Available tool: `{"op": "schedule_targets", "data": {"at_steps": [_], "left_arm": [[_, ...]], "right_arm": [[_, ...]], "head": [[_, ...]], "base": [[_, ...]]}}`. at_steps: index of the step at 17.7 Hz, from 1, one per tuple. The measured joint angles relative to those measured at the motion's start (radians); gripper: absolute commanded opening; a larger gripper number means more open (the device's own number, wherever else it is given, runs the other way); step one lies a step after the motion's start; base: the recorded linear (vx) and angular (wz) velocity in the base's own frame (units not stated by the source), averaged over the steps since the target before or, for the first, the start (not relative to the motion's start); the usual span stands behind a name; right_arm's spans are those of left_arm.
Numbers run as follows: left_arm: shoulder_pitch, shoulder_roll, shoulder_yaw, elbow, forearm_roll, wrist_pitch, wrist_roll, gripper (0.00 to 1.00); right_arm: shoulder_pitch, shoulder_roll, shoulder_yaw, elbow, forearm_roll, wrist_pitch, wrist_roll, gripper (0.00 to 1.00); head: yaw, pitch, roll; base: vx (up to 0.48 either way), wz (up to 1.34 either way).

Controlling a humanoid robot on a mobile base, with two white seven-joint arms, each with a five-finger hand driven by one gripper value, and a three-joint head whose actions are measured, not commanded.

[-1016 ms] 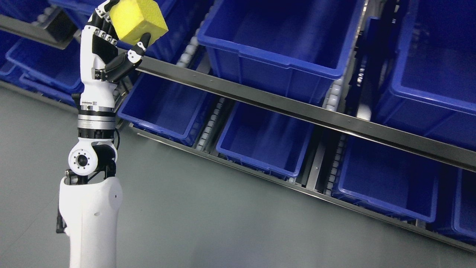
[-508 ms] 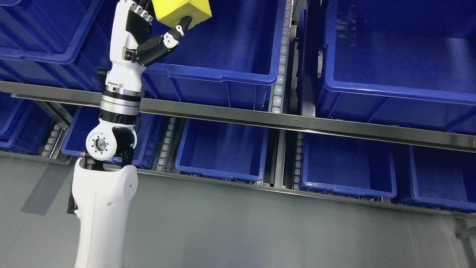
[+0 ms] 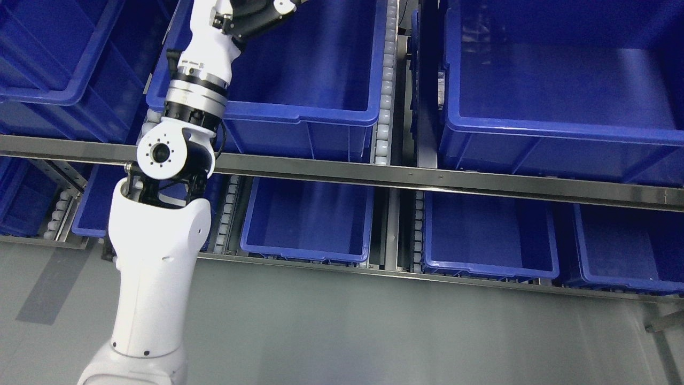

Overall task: Move yellow foam block to right shelf middle
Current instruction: 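Reach the left hand over the middle-shelf blue bin, then open the left hand to drop the cube into the bin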

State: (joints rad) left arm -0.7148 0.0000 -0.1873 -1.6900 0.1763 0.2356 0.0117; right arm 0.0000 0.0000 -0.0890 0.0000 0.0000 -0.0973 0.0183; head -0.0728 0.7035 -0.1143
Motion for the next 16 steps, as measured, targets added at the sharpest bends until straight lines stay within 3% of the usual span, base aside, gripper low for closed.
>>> {"op": "schedule_targets", "data": {"at_steps": [3,4,7,14,16], "left_arm": [[-0.074,0.0,-0.017,0.009,0.001,0.158,0.102,0.49],[-0.087,0.0,-0.022,0.018,0.001,0.183,0.116,0.57],[-0.115,0.0,-0.036,0.056,0.0,0.224,0.136,0.99],[-0.139,0.0,-0.069,0.14,-0.001,0.294,0.144,1.0],[-0.141,0.0,-0.073,0.15,-0.001,0.235,0.134,1.0]], "right_arm": [[0.0,0.0,0.0,0.0,0.0,0.0,0.0,1.0],[0.0,0.0,0.0,0.0,0.0,0.0,0.0,1.0],[0.0,0.0,0.0,0.0,0.0,0.0,0.0,1.0],[0.0,0.0,0.0,0.0,0.0,0.0,0.0,1.0],[0.0,0.0,0.0,0.0,0.0,0.0,0.0,1.0]], "head": [[0.0,0.0,0.0],[0.0,0.0,0.0],[0.0,0.0,0.0],[0.0,0.0,0.0],[0.0,0.0,0.0]], "base": [[-0.002,0.01],[0.0,0.0],[0.0,0.0],[0.0,0.0],[0.0,0.0]]}}
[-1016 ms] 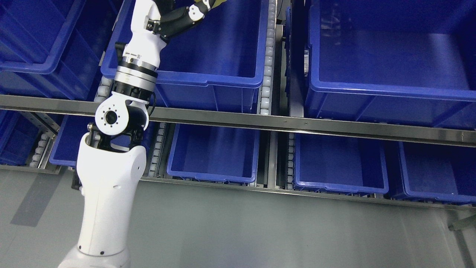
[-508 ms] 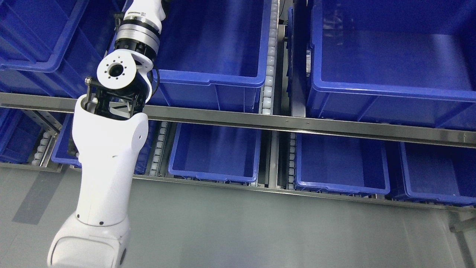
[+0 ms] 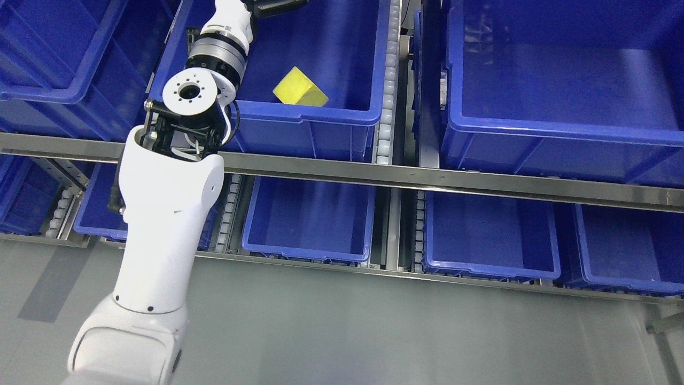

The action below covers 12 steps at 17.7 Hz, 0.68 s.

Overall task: Move yellow foam block to right shelf middle
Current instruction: 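Open the left hand to drop the cube into the bin, then withdraw the open left hand up from the bin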

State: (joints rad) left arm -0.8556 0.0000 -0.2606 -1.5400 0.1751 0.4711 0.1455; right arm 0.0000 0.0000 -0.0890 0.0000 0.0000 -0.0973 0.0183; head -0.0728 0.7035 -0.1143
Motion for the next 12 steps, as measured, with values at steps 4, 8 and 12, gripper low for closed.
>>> {"op": "schedule_targets", "data": {"at_steps": [4,8,12], "left_arm": [[0.076,0.0,-0.002,-0.007,0.001,-0.303,-0.126,1.0],[0.23,0.0,0.005,-0.042,0.0,-0.542,-0.186,1.0],[0.355,0.0,0.039,-0.088,-0.001,-0.582,-0.194,1.0]], "right_arm": [[0.0,0.0,0.0,0.0,0.0,0.0,0.0,1.0],[0.0,0.0,0.0,0.0,0.0,0.0,0.0,1.0],[0.0,0.0,0.0,0.0,0.0,0.0,0.0,1.0]], "head": [[0.0,0.0,0.0],[0.0,0.0,0.0],[0.0,0.0,0.0]], "base": [[0.0,0.0],[0.0,0.0],[0.0,0.0]]}}
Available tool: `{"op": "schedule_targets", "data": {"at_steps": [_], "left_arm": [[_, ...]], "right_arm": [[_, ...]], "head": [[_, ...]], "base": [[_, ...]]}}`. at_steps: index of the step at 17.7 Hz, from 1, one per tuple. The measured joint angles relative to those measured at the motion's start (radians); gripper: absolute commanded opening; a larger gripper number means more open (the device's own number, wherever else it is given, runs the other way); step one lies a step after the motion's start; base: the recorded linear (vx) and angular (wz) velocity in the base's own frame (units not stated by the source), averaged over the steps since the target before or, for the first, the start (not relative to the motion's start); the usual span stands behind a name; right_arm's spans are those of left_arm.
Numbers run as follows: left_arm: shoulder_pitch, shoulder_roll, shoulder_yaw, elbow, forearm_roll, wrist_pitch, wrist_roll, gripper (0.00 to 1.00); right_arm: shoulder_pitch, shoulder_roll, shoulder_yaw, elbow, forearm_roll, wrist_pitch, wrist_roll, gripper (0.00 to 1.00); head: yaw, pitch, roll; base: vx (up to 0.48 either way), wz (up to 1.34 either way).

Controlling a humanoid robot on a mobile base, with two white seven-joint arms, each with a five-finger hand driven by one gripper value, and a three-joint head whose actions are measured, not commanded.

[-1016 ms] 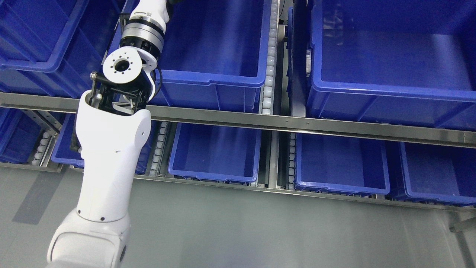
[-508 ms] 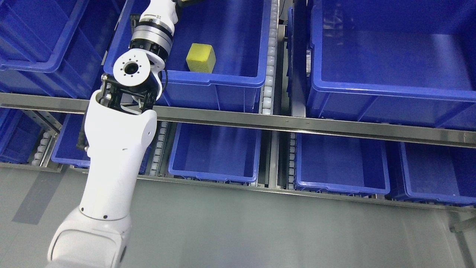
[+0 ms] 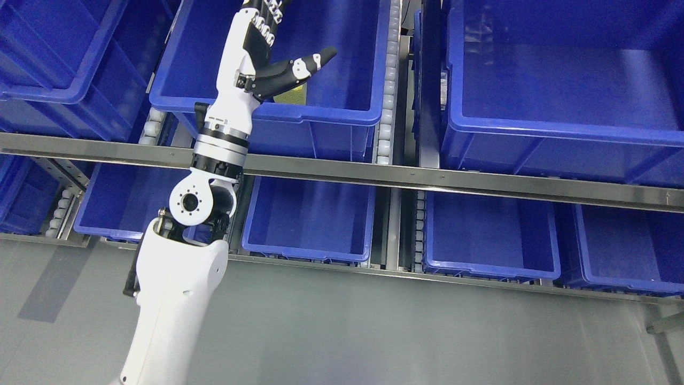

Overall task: Move yellow foam block to right shelf middle
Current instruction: 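Withdraw the open left hand up from the bin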

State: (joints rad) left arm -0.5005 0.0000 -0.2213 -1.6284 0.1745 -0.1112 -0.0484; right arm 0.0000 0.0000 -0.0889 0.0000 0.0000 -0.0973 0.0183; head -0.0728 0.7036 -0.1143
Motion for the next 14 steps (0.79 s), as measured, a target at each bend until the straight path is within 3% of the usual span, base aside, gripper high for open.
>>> {"op": "schedule_targets", "data": {"at_steps": [14], "left_arm": [[0.107,0.0,0.104,-0.071,0.0,0.03,-0.009,1.0]], "right_arm": [[0.0,0.0,0.0,0.0,0.0,0.0,0.0,1.0]], "head": [[0.0,0.0,0.0]], "base": [[0.0,0.0]]}}
